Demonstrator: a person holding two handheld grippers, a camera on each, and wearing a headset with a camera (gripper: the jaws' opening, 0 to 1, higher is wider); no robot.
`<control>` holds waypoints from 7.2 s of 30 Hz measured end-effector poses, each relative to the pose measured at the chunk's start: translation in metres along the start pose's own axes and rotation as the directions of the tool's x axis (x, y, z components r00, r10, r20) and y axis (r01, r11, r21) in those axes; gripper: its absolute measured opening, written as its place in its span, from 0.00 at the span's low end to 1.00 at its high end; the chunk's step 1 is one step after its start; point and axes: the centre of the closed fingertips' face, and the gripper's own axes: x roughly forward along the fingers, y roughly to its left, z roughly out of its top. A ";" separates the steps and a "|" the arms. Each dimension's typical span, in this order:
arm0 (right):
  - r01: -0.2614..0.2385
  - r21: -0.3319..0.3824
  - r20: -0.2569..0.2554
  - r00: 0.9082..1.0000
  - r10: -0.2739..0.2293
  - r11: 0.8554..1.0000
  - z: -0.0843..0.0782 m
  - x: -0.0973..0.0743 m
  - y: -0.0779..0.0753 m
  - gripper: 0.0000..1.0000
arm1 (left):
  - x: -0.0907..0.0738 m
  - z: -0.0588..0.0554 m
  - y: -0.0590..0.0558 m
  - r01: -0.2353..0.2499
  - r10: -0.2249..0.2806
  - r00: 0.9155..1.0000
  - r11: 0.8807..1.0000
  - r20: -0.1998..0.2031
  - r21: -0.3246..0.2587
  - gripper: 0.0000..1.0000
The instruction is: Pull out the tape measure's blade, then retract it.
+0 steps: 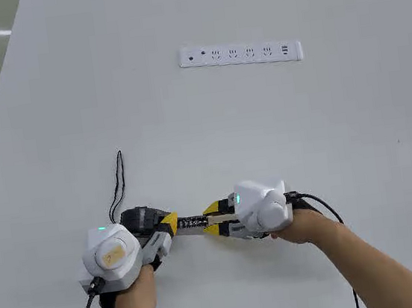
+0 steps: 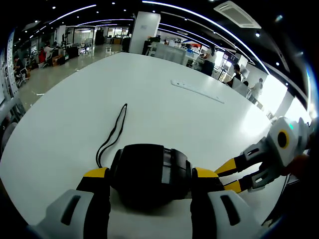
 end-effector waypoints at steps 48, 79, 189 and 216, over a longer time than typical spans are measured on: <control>-0.013 0.004 0.010 1.000 0.013 1.000 0.018 0.029 0.002 0.12 | 0.000 0.001 0.000 0.009 -0.009 1.000 1.000 -0.001 -0.012 0.62; -0.007 0.025 0.016 1.000 0.006 1.000 0.026 0.047 0.002 0.12 | 0.000 0.001 0.000 0.005 -0.005 1.000 1.000 0.003 -0.010 0.63; 0.459 0.388 -0.036 0.874 -0.485 0.799 -0.007 -0.175 0.077 0.95 | -0.115 0.004 0.023 0.401 -0.373 0.909 0.672 -0.183 0.623 0.99; 0.471 0.358 -0.029 0.869 -0.494 0.806 0.005 -0.188 0.078 0.94 | -0.124 0.003 0.021 0.411 -0.390 0.903 0.659 -0.181 0.630 0.99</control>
